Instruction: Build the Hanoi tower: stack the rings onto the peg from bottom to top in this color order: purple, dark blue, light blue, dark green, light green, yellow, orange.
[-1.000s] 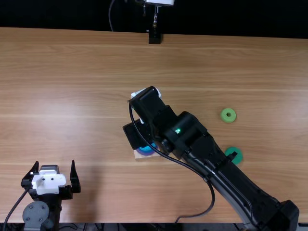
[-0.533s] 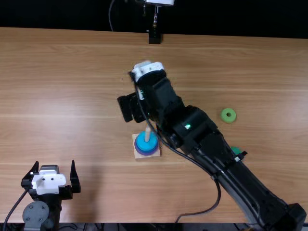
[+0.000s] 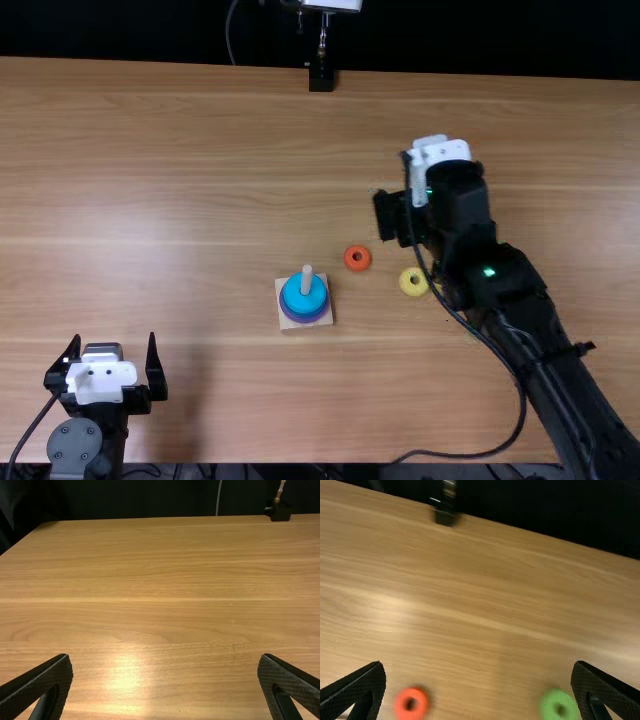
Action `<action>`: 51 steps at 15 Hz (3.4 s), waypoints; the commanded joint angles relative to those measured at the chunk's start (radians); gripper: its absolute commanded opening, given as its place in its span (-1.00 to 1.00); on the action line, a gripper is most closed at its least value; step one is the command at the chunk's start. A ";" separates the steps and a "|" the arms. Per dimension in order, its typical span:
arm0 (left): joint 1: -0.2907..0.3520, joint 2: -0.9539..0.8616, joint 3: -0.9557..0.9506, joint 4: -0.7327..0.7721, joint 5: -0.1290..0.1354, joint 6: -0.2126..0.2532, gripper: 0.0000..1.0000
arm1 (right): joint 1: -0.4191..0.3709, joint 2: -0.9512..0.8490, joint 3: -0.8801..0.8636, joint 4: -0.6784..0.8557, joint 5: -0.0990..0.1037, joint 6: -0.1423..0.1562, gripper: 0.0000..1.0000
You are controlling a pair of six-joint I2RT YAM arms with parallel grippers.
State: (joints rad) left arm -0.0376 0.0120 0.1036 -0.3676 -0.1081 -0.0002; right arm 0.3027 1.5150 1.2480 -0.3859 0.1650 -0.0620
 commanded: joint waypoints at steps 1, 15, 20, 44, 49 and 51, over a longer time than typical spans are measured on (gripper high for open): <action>0.008 -0.012 -0.104 -0.080 0.000 0.004 1.00 | -0.097 -0.087 -0.038 0.009 0.008 -0.023 1.00; 0.008 -0.012 -0.104 -0.080 0.000 0.004 1.00 | -0.336 -0.134 -0.300 -0.166 -0.235 0.112 1.00; 0.008 -0.012 -0.104 -0.080 0.000 0.004 1.00 | -0.346 -0.122 -0.340 -0.177 -0.231 0.110 1.00; 0.008 -0.012 -0.104 -0.080 0.000 0.004 1.00 | -0.399 0.011 -0.455 -0.162 -0.159 0.108 1.00; 0.008 -0.012 -0.104 -0.080 0.000 0.004 1.00 | -0.399 0.051 -0.453 -0.160 -0.159 0.108 1.00; 0.008 -0.012 -0.104 -0.080 0.000 0.004 1.00 | -0.399 0.051 -0.452 -0.160 -0.159 0.110 1.00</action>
State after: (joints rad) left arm -0.0372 0.0116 0.1036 -0.3676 -0.1081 0.0002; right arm -0.0879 1.5585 0.8082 -0.5465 -0.0071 0.0391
